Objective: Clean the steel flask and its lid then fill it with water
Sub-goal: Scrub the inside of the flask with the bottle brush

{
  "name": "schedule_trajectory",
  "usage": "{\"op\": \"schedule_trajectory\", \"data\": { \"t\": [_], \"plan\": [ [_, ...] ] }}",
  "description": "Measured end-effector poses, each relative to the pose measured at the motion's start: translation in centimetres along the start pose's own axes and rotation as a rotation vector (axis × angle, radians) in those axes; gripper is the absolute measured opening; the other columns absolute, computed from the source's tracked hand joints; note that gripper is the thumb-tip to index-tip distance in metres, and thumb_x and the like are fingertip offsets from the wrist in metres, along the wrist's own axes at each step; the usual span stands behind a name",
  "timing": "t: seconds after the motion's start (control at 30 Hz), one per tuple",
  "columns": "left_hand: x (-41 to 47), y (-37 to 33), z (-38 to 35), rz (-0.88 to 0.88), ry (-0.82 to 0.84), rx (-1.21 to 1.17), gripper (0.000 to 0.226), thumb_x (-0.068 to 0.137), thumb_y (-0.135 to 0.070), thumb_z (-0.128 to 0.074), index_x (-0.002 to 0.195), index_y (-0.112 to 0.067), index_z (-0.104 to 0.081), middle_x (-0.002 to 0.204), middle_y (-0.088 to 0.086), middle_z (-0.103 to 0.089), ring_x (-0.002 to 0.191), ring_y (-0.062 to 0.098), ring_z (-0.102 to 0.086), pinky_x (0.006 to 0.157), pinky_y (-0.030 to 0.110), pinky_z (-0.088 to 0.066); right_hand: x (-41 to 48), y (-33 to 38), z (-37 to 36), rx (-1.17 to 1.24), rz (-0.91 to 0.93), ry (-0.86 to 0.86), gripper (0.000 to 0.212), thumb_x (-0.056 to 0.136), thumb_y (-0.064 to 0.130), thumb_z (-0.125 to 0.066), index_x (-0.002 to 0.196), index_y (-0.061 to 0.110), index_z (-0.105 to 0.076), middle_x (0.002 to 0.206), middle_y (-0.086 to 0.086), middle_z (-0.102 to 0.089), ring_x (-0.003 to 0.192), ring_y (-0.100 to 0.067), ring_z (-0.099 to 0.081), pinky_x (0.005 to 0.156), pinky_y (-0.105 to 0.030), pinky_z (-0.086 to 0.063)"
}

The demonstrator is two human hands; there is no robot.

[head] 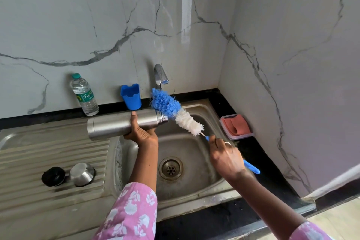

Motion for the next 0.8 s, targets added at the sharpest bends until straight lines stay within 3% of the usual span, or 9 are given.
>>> {"op": "schedule_trajectory", "data": {
  "t": [0.07, 0.13, 0.37, 0.57, 0.7, 0.8],
  "plan": [
    [0.0, -0.1, -0.2, -0.008, 0.007, 0.025, 0.088, 0.072, -0.017, -0.078, 0.139, -0.024, -0.020, 0.134, 0.004, -0.051, 0.115, 0.025, -0.057, 0.094, 0.058, -0.046, -0.3, 0.0, -0.1, -0.003, 0.015, 0.009, 0.039, 0.072, -0.002, -0.032, 0.102, -0.012, -0.056, 0.058, -0.011, -0.055, 0.035, -0.024, -0.052, 0.029, -0.027, -0.039],
    [0.1, -0.8, -0.5, -0.037, 0.019, 0.028, 0.093, 0.071, -0.019, -0.079, 0.141, -0.027, -0.018, 0.136, 0.002, -0.050, 0.117, 0.023, -0.057, 0.096, 0.055, -0.046, -1.2, -0.2, -0.2, 0.000, 0.019, 0.006, 0.039, 0.070, -0.002, -0.033, 0.105, -0.009, -0.049, 0.057, -0.010, -0.054, 0.036, -0.024, -0.052, 0.029, -0.027, -0.040],
    [1.0, -0.9, -0.4, -0.060, 0.075, 0.089, 0.054, 0.076, -0.014, -0.077, 0.116, -0.025, -0.043, 0.123, 0.004, -0.061, 0.109, 0.028, -0.062, 0.088, 0.063, -0.048, -1.9, -0.9, 0.1, -0.006, 0.021, -0.012, 0.038, 0.072, -0.004, -0.035, 0.107, -0.008, -0.048, 0.059, -0.011, -0.053, 0.039, -0.024, -0.052, 0.028, -0.028, -0.041],
    [0.2, 0.3, -0.1, 0.008, 0.036, 0.091, 0.053, 0.079, -0.009, -0.070, 0.117, -0.023, -0.036, 0.123, 0.004, -0.055, 0.112, 0.028, -0.057, 0.091, 0.068, -0.042, 0.0, -0.8, -0.4, -0.011, -0.007, 0.008, 0.041, 0.070, -0.001, -0.031, 0.106, -0.009, -0.046, 0.059, -0.012, -0.055, 0.038, -0.024, -0.053, 0.029, -0.028, -0.039],
    [0.8, -0.6, -0.1, -0.036, 0.031, -0.018, 0.075, 0.060, -0.025, -0.087, 0.116, -0.029, -0.038, 0.126, 0.004, -0.059, 0.112, 0.027, -0.061, 0.092, 0.064, -0.045, -1.4, -0.5, -0.2, 0.007, 0.032, -0.010, 0.041, 0.070, -0.002, -0.033, 0.108, -0.008, -0.047, 0.059, -0.010, -0.054, 0.037, -0.022, -0.051, 0.029, -0.027, -0.041],
    [1.2, -1.1, -0.1, -0.085, 0.040, 0.010, 0.079, 0.047, -0.037, -0.091, 0.109, -0.033, -0.041, 0.126, 0.001, -0.059, 0.113, 0.023, -0.060, 0.095, 0.058, -0.046, -2.7, -0.7, -0.3, 0.009, 0.058, 0.001, 0.040, 0.070, -0.005, -0.034, 0.105, -0.011, -0.052, 0.059, -0.010, -0.053, 0.036, -0.022, -0.050, 0.029, -0.027, -0.041]
  ]
}}
Point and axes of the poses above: each hand's wrist, its own x-axis towards the middle knuckle, its own z-axis out of the back of the hand, y = z × x, the point moved 10 cm from there along x, towards the middle knuckle
